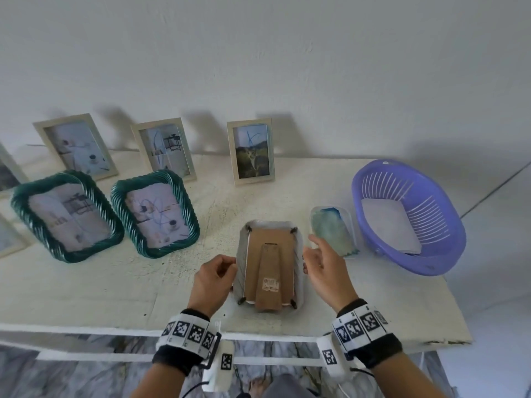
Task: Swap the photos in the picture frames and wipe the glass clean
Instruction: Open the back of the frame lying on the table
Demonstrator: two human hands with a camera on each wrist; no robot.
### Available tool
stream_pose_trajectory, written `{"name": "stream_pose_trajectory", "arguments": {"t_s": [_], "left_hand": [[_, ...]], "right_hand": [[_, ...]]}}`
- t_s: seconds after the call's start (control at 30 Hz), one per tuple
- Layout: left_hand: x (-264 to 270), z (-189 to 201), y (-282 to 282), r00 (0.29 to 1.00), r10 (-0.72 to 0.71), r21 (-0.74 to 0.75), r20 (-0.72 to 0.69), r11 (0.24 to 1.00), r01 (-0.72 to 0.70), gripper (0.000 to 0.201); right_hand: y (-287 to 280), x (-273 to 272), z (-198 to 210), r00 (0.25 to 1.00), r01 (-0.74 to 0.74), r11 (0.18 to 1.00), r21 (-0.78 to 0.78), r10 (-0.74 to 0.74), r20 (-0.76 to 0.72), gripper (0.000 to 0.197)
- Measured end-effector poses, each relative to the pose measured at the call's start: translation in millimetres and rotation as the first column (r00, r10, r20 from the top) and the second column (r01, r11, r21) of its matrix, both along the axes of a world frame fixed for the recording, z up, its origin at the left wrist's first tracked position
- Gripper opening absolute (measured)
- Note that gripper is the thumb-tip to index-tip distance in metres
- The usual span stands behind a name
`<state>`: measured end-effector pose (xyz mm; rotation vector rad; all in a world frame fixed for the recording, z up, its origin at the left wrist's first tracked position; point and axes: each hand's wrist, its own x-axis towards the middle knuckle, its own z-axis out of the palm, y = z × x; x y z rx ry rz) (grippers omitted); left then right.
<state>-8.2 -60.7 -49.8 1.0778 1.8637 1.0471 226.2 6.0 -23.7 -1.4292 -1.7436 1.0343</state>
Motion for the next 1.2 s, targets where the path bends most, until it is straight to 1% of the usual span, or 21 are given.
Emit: {"name": "stream_pose_trajectory", "arguments": {"t_s": [0.07, 0.17, 0.27, 0.3, 0.33, 0.43, 0.5, 0.57, 0.67, 0.73, 0.83, 0.97, 1.03, 1.1, 1.2], "left_hand": [[0.1, -5.2, -1.2, 0.996, -0.046, -0.037, -0.083, 0.998, 0.043, 0.011], [0.1, -1.9, -0.3, 0.981, -0.107, -0.068, -0.164, 0.993, 0.097, 0.011], [0.5, 3.9, 4.0, 0.957, -0.135, -0.113, -0.257, 0.988, 0.109, 0.010], [1.7, 6.6, 5.6, 0.948, -0.141, -0.133, -0.284, 0.985, 0.107, 0.014], [3.2, 9.2, 6.6, 0.939, -0.148, -0.153, -0.311, 0.983, 0.104, 0.023], [8.4, 15.9, 11.9, 0.901, -0.214, -0.238, -0.377, 0.963, 0.128, 0.062], [13.3, 16.4, 15.0, 0.875, -0.277, -0.300, -0.396, 0.940, 0.162, 0.085], [18.3, 16.1, 16.4, 0.856, -0.321, -0.344, -0.406, 0.921, 0.182, 0.096], [21.9, 14.2, 17.1, 0.839, -0.330, -0.356, -0.433, 0.917, 0.178, 0.096], [22.9, 14.2, 17.1, 0.834, -0.328, -0.358, -0.443, 0.918, 0.171, 0.096], [24.5, 15.2, 16.9, 0.826, -0.333, -0.367, -0.454, 0.915, 0.167, 0.094], [24.2, 16.7, 15.8, 0.822, -0.335, -0.359, -0.460, 0.917, 0.172, 0.094], [24.7, 18.9, 15.7, 0.814, -0.350, -0.368, -0.463, 0.912, 0.183, 0.093], [25.1, 22.8, 15.7, 0.798, -0.377, -0.380, -0.470, 0.903, 0.202, 0.087], [21.1, 28.5, 17.8, 0.763, -0.444, -0.411, -0.470, 0.875, 0.257, 0.073]], "right_hand": [[0.6, -0.5, -6.8, 0.998, -0.008, 0.999, 0.044, 0.006, 0.060, 0.037], [3.7, -1.4, -12.4, 0.992, -0.031, 0.997, 0.065, 0.022, 0.126, 0.035], [7.0, -1.5, -12.5, 0.977, -0.083, 0.995, 0.055, 0.071, 0.199, 0.034], [8.6, -1.8, -11.1, 0.970, -0.102, 0.993, 0.061, 0.086, 0.227, 0.034], [11.1, -2.1, -10.3, 0.961, -0.125, 0.990, 0.068, 0.103, 0.256, 0.034], [21.2, -4.7, -7.7, 0.906, -0.216, 0.971, 0.100, 0.161, 0.392, 0.036], [26.6, -8.2, -5.8, 0.848, -0.284, 0.954, 0.093, 0.205, 0.488, 0.041], [29.2, -11.7, -3.8, 0.767, -0.349, 0.936, 0.054, 0.252, 0.590, 0.046], [31.7, -15.1, -1.8, 0.655, -0.395, 0.919, -0.002, 0.283, 0.700, 0.049], [32.8, -16.2, -1.2, 0.618, -0.413, 0.911, -0.006, 0.285, 0.733, 0.049], [32.6, -15.6, -2.3, 0.604, -0.421, 0.907, -0.005, 0.285, 0.744, 0.041], [30.2, -12.8, -3.4, 0.634, -0.419, 0.908, 0.016, 0.279, 0.721, 0.032], [28.3, -10.8, -4.6, 0.640, -0.408, 0.913, 0.002, 0.284, 0.714, 0.038], [23.9, -8.9, -4.5, 0.646, -0.399, 0.917, -0.022, 0.299, 0.702, 0.051], [15.3, -9.3, -3.4, 0.611, -0.409, 0.911, -0.049, 0.313, 0.727, 0.063]]}}
